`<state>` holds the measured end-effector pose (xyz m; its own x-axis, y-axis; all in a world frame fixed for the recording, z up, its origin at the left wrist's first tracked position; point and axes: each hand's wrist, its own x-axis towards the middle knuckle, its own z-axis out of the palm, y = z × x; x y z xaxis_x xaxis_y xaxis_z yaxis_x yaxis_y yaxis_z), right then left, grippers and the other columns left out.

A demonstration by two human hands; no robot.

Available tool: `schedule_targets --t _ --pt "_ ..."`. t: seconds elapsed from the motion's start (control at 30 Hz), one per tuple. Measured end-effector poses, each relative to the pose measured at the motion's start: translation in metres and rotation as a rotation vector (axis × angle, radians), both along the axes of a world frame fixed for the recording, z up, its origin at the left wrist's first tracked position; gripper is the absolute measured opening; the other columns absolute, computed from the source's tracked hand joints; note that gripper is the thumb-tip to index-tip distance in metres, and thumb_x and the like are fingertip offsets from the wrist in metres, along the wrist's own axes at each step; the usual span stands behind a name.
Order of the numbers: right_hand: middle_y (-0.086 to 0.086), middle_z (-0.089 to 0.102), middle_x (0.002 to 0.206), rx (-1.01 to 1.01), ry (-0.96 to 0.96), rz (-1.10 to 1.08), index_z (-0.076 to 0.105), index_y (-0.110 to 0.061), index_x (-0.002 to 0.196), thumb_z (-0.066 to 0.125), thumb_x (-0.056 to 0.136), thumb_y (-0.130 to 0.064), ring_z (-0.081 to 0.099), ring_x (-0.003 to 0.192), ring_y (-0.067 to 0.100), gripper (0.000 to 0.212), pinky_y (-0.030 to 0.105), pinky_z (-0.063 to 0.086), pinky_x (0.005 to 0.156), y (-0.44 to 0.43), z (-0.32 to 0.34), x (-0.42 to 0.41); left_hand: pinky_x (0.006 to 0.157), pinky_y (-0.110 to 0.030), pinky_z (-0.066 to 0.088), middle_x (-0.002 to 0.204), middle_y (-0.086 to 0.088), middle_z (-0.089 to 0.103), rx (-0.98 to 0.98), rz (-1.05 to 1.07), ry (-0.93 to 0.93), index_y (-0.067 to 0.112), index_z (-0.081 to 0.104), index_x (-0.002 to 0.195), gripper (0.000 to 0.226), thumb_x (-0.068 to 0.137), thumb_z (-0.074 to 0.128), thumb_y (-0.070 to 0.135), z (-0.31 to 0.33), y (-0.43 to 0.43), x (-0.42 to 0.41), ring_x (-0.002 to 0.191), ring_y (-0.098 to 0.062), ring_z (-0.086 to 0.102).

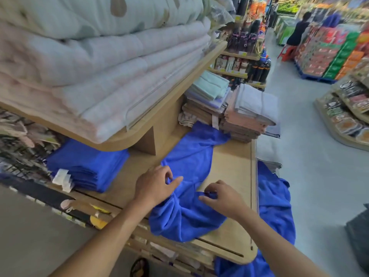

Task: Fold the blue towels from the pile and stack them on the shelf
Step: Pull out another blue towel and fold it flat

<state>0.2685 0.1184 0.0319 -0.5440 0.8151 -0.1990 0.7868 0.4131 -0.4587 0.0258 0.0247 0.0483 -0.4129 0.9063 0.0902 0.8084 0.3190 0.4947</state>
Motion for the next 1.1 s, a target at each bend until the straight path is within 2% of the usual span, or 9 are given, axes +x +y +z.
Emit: schedule_targets --t 0.1,0.2,0.27,0.5,0.63,0.77,0.83,0.93,1.1 --pt "-0.013 0.052 0.093 0.068 0.009 -0.004 0.066 -0.036 0.097 0.065 0.079 -0.058 0.058 0.087 0.011 0.029 0.034 0.05 0.076 -0.015 -0.015 0.01 0.058 -0.03 0.037 0.073 0.017 0.056 -0.386 -0.144 0.128 0.033 0.051 0.087 0.062 0.06 0.055 0.089 -0.005 -0.007 -0.002 0.066 -0.006 0.052" --pt "-0.011 0.053 0.089 0.125 0.029 -0.057 0.063 -0.032 0.093 0.065 0.088 -0.046 0.058 0.087 0.017 0.015 0.036 0.046 0.073 -0.028 -0.023 0.019 0.059 -0.024 0.04 0.078 0.01 0.06 -0.33 -0.273 -0.1 0.032 0.056 0.09 0.031 0.079 0.072 0.056 -0.014 -0.01 -0.016 0.068 -0.005 0.053" --pt "-0.009 0.056 0.084 0.144 0.03 -0.136 0.058 -0.031 0.089 0.062 0.092 -0.041 0.059 0.084 0.02 0.012 0.036 0.043 0.069 -0.036 -0.023 0.022 0.077 -0.029 0.051 0.087 0.006 0.07 -0.239 -0.306 -0.29 0.028 0.067 0.089 0.005 0.094 0.067 0.03 -0.018 -0.008 -0.025 0.08 -0.012 0.063" --pt "-0.002 0.061 0.052 -0.148 0.132 -0.476 0.055 -0.031 0.093 0.059 0.094 -0.026 0.051 0.046 0.009 0.007 0.032 0.038 0.052 -0.086 -0.012 0.03 0.11 -0.029 0.038 0.138 -0.013 0.062 -0.111 -0.176 -0.414 0.006 0.058 0.138 0.039 0.109 0.04 0.025 -0.023 -0.033 -0.057 0.131 -0.024 0.055" --pt "-0.006 0.067 0.058 -0.392 0.205 -0.574 0.069 -0.018 0.077 0.063 0.092 -0.014 0.055 0.049 0.004 0.017 0.023 0.042 0.05 -0.128 -0.01 0.022 0.099 -0.03 0.043 0.125 -0.01 0.069 -0.127 -0.182 -0.505 0.016 0.066 0.124 0.029 0.107 0.044 0.023 -0.028 -0.061 -0.072 0.117 -0.022 0.062" --pt "0.005 0.047 0.065 -0.732 0.465 -0.733 0.051 -0.02 0.055 0.062 0.073 -0.014 0.045 0.06 0.015 0.022 0.03 0.032 0.061 -0.17 -0.01 0.004 0.081 -0.038 0.055 0.109 -0.021 0.069 -0.223 -0.156 -0.907 0.028 0.066 0.119 0.029 0.105 0.048 0.01 -0.039 -0.099 -0.077 0.088 -0.022 0.066" --pt "0.007 0.053 0.069 -0.858 0.677 -0.86 0.049 -0.015 0.061 0.059 0.065 -0.014 0.05 0.068 0.022 0.011 0.034 0.042 0.065 -0.189 -0.013 0.0 0.067 -0.032 0.056 0.102 -0.016 0.072 -0.256 -0.138 -0.965 0.025 0.067 0.116 0.031 0.105 0.045 0.006 -0.044 -0.117 -0.079 0.081 -0.022 0.069" --pt "0.011 0.069 0.083 -1.114 0.986 -0.954 0.069 -0.009 0.075 0.059 0.078 -0.012 0.069 0.075 0.029 0.011 0.04 0.057 0.074 -0.211 -0.023 -0.001 0.074 -0.02 0.052 0.099 0.007 0.076 -0.227 -0.126 -0.849 0.024 0.069 0.106 0.034 0.102 0.046 -0.001 -0.05 -0.136 -0.081 0.088 -0.011 0.069" --pt "0.003 0.073 0.122 -1.022 0.988 -0.843 0.074 -0.021 0.118 0.072 0.089 -0.047 0.069 0.111 0.021 0.039 0.039 0.054 0.095 -0.226 -0.015 -0.003 0.079 -0.017 0.054 0.101 0.026 0.073 -0.146 -0.147 -0.746 0.036 0.069 0.104 0.044 0.093 0.053 -0.004 -0.054 -0.162 -0.068 0.094 0.002 0.069"
